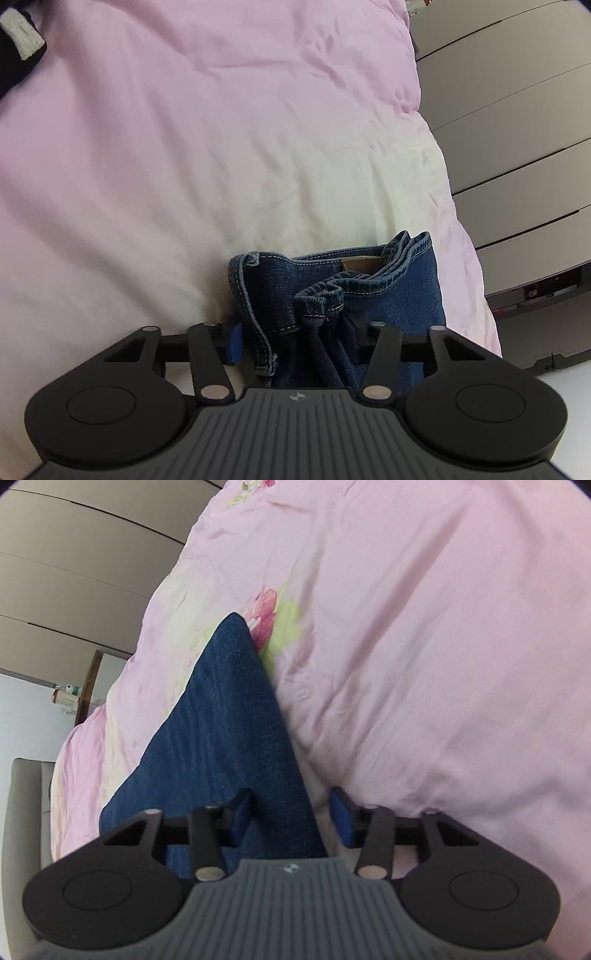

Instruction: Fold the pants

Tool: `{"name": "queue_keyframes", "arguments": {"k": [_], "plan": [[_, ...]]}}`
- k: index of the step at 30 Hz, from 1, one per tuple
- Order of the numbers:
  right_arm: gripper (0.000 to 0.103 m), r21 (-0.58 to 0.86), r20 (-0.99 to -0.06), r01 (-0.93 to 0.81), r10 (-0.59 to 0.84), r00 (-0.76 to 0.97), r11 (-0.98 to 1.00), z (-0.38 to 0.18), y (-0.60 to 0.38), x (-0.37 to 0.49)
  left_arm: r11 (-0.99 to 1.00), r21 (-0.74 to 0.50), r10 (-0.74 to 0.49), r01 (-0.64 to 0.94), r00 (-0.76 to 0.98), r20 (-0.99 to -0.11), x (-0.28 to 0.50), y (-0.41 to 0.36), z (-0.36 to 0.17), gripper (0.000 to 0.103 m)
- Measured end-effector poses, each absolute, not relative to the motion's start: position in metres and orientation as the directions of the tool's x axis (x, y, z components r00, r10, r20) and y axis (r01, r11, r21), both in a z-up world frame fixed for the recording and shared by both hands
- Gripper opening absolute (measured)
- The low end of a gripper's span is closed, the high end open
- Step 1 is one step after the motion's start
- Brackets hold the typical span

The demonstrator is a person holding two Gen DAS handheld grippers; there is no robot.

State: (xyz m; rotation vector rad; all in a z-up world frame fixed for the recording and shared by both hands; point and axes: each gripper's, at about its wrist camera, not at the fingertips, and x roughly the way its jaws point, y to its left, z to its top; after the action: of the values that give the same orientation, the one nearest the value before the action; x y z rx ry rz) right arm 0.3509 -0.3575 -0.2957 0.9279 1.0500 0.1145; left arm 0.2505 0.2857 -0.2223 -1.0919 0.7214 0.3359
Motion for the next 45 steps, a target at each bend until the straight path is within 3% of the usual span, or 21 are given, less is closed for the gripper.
{"name": "queue_keyframes", "arguments": {"k": [5,11,15,21,25,30,35,38,45], "plan": [[0.007,0.704,-0.689,0.327,0.493,0.532,0.631,-0.278,-0.349,0.351,0.487,-0.652,-0.073,-0.581,0.717,-0.693,0.25,0.278,-0.204,0.031],[0.004,0.672,-0.681,0.237,0.459,0.571,0.702,-0.201,-0.341,0.354,0.549,-0.585,-0.045,-0.597,0.678,-0.734,0.247,0.255,-0.171,0.026],[0.004,0.628,-0.7,0.201,0.432,0.568,0.752,-0.161,-0.354,0.347,0.58,-0.564,-0.096,-0.588,0.638,-0.764,0.225,0.22,-0.158,0.026],[0.005,0.594,-0.75,0.319,0.366,0.551,0.738,-0.146,-0.425,0.306,0.618,-0.547,-0.199,-0.565,0.56,-0.804,0.188,0.156,-0.167,0.026],[0.005,0.559,-0.786,0.394,0.315,0.531,0.73,-0.157,-0.462,0.282,0.688,-0.47,-0.162,-0.554,0.513,-0.843,0.194,0.138,-0.177,0.027],[0.005,0.571,-0.783,0.403,0.328,0.528,0.715,-0.178,-0.468,0.269,0.704,-0.444,-0.165,-0.554,0.481,-0.861,0.192,0.148,-0.157,0.039],[0.005,0.597,-0.757,0.365,0.351,0.551,0.714,-0.172,-0.464,0.267,0.804,-0.358,-0.108,-0.475,0.475,-0.873,0.187,0.14,-0.128,0.039],[0.005,0.619,-0.736,0.34,0.372,0.565,0.708,-0.166,-0.46,0.267,0.891,-0.312,-0.095,-0.329,0.538,-0.838,0.186,0.114,-0.099,0.039],[0.005,0.655,-0.704,0.303,0.412,0.579,0.692,-0.161,-0.458,0.267,0.949,-0.26,-0.315,0.179,0.571,-0.758,0.225,0.006,-0.071,0.038]]}}
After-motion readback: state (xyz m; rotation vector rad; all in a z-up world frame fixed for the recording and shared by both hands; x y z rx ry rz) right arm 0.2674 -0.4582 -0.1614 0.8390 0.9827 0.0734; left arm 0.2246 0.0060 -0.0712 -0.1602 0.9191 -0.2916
